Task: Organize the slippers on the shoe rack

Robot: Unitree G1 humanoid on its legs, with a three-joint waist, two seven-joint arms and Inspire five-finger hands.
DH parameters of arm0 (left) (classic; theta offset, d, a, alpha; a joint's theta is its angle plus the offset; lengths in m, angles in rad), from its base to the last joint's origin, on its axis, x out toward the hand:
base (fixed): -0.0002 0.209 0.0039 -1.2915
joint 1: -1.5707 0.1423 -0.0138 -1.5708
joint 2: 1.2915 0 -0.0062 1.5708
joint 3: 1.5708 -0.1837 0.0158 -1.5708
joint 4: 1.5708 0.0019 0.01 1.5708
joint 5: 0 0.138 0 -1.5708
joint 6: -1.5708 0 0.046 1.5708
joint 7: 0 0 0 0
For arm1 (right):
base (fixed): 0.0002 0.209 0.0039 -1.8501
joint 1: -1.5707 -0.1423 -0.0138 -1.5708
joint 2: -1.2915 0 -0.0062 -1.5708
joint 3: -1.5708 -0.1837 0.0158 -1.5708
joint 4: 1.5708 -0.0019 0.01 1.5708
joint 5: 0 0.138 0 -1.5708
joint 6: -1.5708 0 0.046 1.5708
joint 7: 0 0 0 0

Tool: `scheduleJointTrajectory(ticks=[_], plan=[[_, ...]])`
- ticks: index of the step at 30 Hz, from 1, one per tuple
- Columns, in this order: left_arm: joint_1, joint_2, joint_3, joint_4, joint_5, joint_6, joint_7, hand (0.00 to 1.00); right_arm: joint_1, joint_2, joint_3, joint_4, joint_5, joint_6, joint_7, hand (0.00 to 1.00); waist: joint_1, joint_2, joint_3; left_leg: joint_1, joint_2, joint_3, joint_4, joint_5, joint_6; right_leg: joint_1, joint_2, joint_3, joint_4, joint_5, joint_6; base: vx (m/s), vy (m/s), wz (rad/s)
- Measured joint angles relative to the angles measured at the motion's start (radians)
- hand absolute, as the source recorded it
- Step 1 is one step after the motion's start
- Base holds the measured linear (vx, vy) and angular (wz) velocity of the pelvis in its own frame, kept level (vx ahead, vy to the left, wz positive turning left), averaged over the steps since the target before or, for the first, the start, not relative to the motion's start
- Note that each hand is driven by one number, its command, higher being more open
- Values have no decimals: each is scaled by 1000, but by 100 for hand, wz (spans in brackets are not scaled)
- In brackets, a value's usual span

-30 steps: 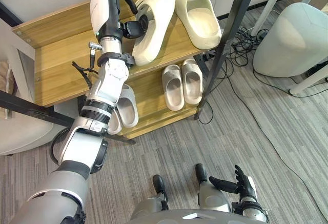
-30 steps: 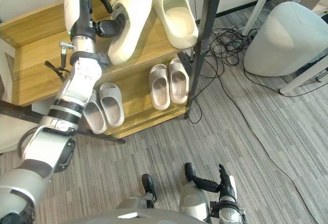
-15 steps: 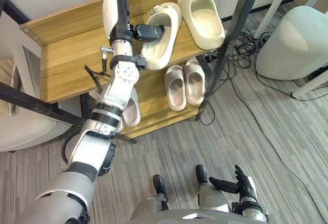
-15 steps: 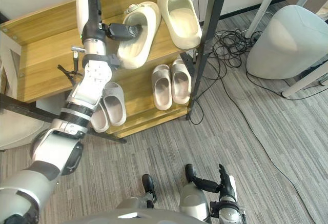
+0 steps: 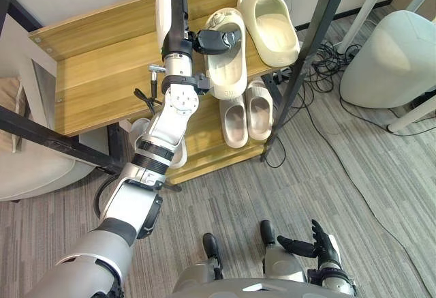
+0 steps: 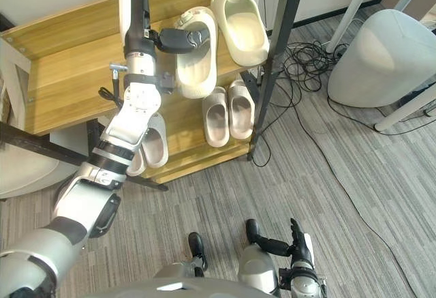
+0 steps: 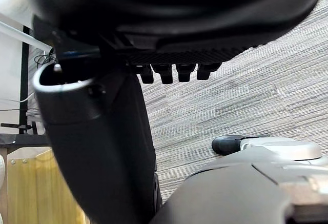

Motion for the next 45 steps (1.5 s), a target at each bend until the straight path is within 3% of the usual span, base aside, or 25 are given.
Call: scheduleJointTrajectory(ticks=[14,20,24,34,45], plan=[[54,-6,1,-83,-30,-30,-1,100,2,-3,11,0,-4,7,2,100,8,-9,-7,-1,0,-21,0,8,0,9,0,-21,0,-1,0,-8,4,4],[177,-56,4,-257,-113,-53,-14,100,5,-3,13,1,-12,10,3,100,17,-9,-12,2,0,-36,0,9,-2,20,0,-35,0,-6,-2,-2,6,7],[237,-110,0,-285,-216,-76,-24,100,16,-6,18,1,-19,15,3,100,33,-9,-30,7,0,-46,0,10,-3,32,0,-47,0,-11,-3,-6,5,7],[385,-128,-74,-306,-325,-90,-80,100,23,-17,54,1,-21,30,4,100,52,-14,-50,19,0,-75,0,11,-4,59,0,-78,0,-19,-1,-3,6,8],[513,-122,-105,-306,-324,-86,-103,100,22,-27,80,1,-22,34,2,100,65,-23,-54,23,6,-93,0,16,-8,72,3,-99,-1,-22,-3,-4,4,5]])
